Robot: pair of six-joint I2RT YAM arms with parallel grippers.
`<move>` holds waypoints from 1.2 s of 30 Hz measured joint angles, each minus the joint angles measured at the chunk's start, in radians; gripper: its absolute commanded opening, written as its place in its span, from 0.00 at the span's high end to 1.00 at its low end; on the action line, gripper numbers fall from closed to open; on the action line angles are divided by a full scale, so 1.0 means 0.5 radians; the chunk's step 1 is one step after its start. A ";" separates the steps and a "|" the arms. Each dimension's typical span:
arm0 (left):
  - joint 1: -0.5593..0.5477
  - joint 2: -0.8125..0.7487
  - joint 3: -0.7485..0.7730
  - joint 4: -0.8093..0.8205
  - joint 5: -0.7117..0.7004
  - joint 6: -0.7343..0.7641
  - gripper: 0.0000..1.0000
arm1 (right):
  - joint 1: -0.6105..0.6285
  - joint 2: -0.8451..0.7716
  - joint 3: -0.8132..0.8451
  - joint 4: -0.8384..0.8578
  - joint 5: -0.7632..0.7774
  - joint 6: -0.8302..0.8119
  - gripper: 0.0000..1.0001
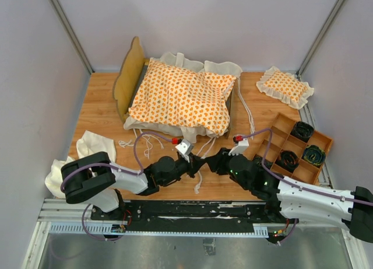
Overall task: Set up the pet bed
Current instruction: Tie the ropes to the bed frame.
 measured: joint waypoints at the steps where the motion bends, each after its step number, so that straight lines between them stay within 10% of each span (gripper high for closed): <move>1: 0.007 0.000 0.001 -0.018 -0.006 -0.021 1.00 | 0.000 -0.040 -0.018 -0.034 -0.007 -0.021 0.60; 30: 0.326 0.059 -0.021 -0.221 0.049 -0.568 1.00 | 0.228 0.991 0.285 -0.207 -0.188 -0.172 0.67; 36: 0.337 0.062 -0.027 -0.218 0.056 -0.581 1.00 | 0.233 1.108 0.420 -0.390 -0.056 -0.175 0.85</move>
